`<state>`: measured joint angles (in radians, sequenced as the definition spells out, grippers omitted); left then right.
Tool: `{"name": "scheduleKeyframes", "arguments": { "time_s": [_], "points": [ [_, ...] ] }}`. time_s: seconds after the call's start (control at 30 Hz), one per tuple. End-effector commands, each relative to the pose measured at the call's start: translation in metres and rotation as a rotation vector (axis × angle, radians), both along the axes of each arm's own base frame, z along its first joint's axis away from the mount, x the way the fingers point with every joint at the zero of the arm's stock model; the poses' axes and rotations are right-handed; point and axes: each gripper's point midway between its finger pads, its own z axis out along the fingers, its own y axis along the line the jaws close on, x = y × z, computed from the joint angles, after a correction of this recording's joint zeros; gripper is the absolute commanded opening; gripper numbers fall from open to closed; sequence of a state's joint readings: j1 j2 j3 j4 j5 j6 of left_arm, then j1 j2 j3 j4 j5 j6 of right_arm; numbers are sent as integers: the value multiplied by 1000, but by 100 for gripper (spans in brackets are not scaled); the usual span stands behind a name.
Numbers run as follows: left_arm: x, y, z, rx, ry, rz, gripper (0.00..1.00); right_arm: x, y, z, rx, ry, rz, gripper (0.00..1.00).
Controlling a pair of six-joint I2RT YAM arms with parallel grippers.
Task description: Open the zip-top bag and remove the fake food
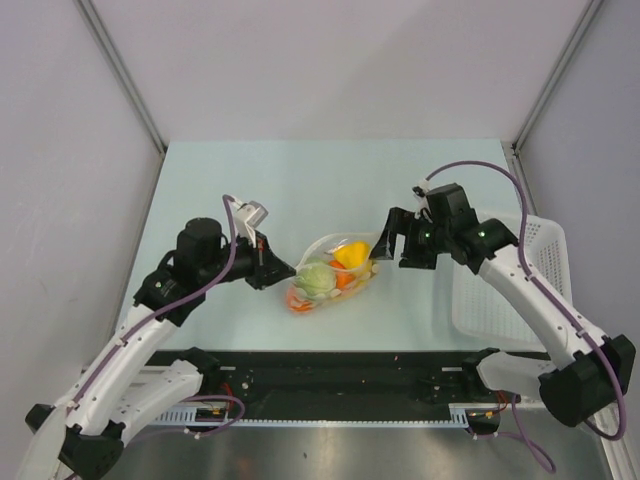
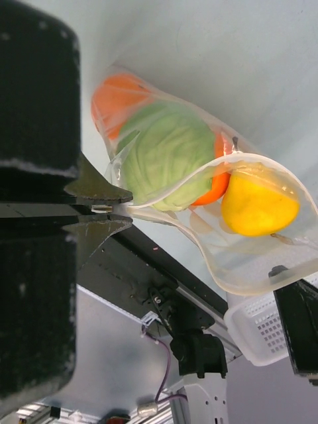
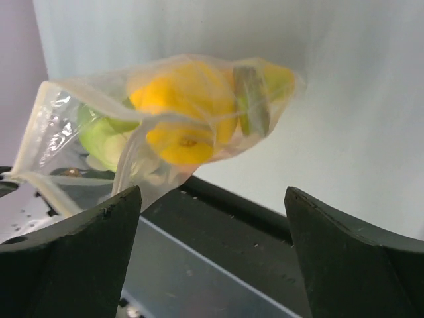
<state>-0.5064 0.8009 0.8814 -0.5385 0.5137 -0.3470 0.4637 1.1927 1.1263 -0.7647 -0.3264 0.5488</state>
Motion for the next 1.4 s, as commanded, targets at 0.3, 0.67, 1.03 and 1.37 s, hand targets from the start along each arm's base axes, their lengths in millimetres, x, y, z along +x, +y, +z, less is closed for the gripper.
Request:
{"name": "scheduleKeyframes", "arguments": {
  "time_s": [0.3,0.67,1.03,1.37],
  "points": [
    [-8,-11,7,-62,11,-68,0,-25,46,39,233,45,-266,99],
    [-11,2,20,3,9,-27,57,-10,64,19,124,-25,-279,44],
    [44,-38,12,69,89,-48,74,-18,61,18,47,-63,-176,20],
    [78,-66,-19,173,134,-60,56,-18,63,11,24,-39,-90,20]
  ]
}}
